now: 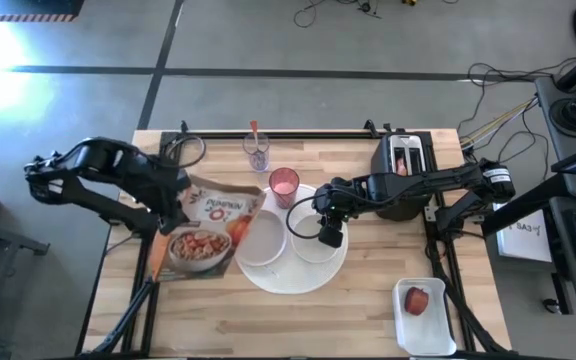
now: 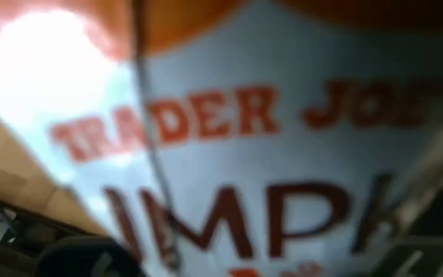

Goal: Arrange a breakfast setting
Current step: Pour the white cereal from the orange cereal box into the white bowl

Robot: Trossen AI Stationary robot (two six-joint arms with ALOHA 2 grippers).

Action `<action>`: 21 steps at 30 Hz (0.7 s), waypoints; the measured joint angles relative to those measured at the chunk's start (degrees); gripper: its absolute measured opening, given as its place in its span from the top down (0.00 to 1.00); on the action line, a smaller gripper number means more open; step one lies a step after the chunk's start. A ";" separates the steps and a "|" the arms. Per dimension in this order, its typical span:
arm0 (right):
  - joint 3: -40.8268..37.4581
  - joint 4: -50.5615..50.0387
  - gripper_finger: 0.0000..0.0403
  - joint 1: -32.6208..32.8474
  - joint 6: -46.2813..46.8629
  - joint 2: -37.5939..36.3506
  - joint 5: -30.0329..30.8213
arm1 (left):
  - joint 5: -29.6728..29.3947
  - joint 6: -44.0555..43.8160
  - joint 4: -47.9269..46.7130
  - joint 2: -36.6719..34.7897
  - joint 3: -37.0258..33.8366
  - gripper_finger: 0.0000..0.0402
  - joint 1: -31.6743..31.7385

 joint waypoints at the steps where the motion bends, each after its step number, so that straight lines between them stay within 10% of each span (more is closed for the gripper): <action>1: 0.00 0.00 0.70 0.00 0.00 0.00 0.00 | -0.19 -0.14 0.79 0.23 0.00 1.00 -0.71; 21: 0.00 0.00 0.70 -0.02 -0.96 0.00 0.02 | -5.85 1.45 10.19 4.61 0.01 1.00 -10.76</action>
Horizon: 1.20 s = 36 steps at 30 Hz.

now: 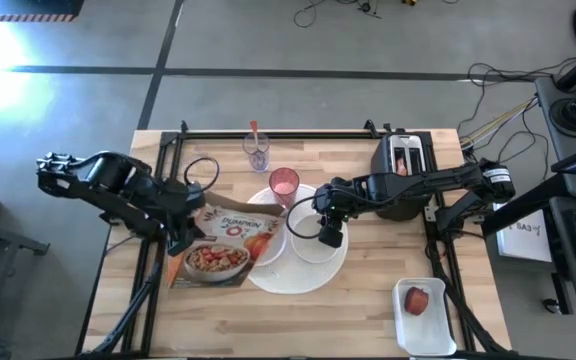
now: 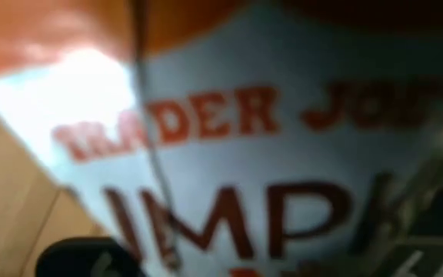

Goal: Arrange a breakfast setting
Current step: Pour the white cereal from the orange cereal box into the white bowl

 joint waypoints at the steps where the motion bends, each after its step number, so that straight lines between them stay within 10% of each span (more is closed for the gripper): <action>1: 0.00 0.00 0.70 0.02 -2.03 0.00 0.00 | -0.07 0.19 0.35 0.38 0.00 1.00 -0.13; 11: -3.64 3.85 0.70 -0.63 -8.12 -9.32 -4.26 | -3.21 1.99 0.70 2.26 -0.01 1.00 -0.18; 26: -42.04 33.96 0.70 -0.64 -3.05 -46.80 -4.53 | 1.81 3.47 5.58 6.83 0.04 1.00 -0.14; 36: -50.35 39.89 0.70 -0.64 -1.76 -54.51 -4.57 | 1.56 3.60 6.10 8.43 2.93 1.00 -0.14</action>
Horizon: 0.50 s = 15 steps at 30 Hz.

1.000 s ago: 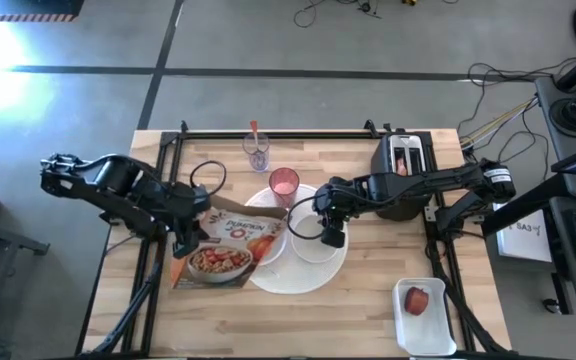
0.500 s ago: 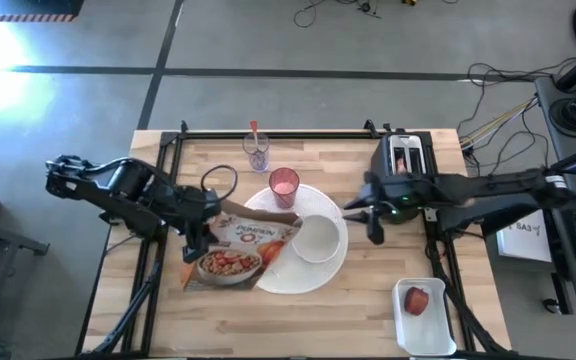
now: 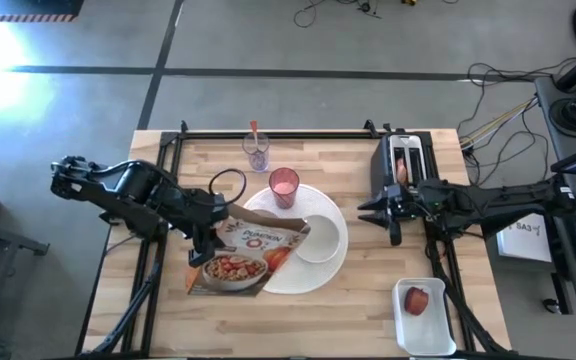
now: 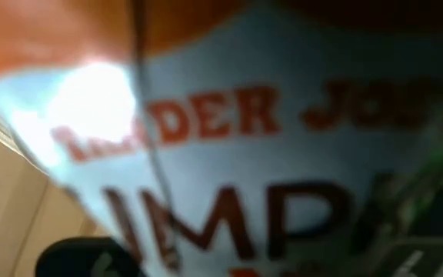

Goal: Arrange a breakfast setting
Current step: Pour the white cereal from the orange cereal box into the white bowl

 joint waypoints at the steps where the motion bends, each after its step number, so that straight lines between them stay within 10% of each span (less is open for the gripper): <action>1: -0.42 0.00 0.70 0.00 -0.26 0.00 0.00 | -0.07 0.13 0.04 0.06 0.06 1.00 0.02; 15: -16.81 20.42 0.70 0.04 2.07 -2.07 -0.46 | -0.21 1.75 0.26 2.31 0.06 1.00 0.17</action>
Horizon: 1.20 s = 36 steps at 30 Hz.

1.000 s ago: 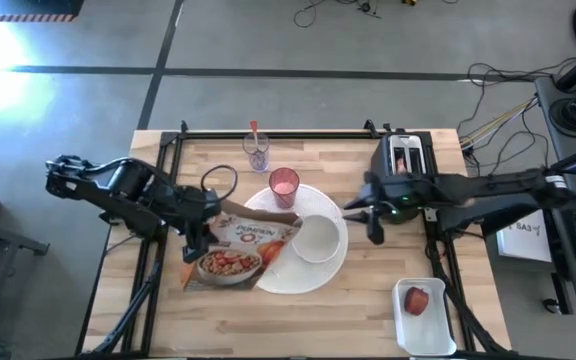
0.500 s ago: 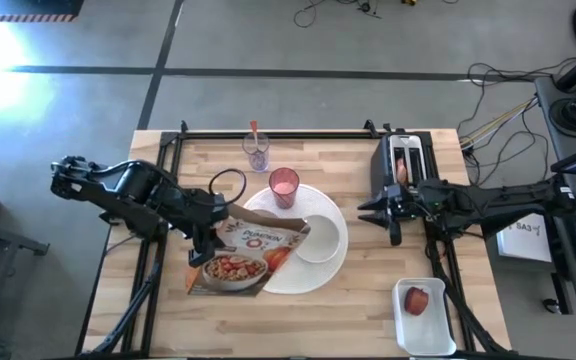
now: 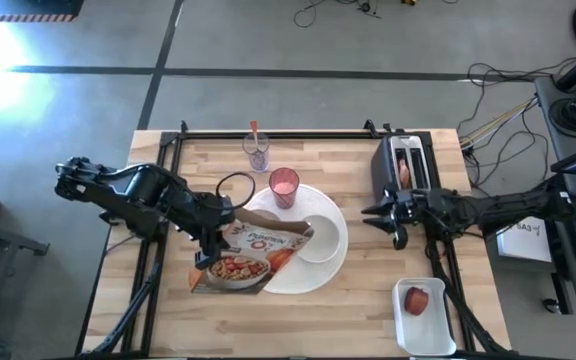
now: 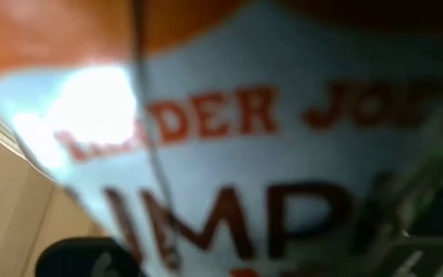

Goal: Arrange a breakfast setting
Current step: Pour the white cereal from the orange cereal box into the white bowl

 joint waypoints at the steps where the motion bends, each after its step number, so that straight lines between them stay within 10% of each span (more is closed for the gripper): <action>1: -0.58 0.58 0.70 -0.02 0.16 0.01 0.27 | 0.00 -0.01 0.06 -0.01 0.00 1.00 0.00; 36: -3.81 1.82 0.70 -0.02 -4.05 0.24 0.39 | 4.58 1.03 8.09 1.52 0.00 1.00 0.31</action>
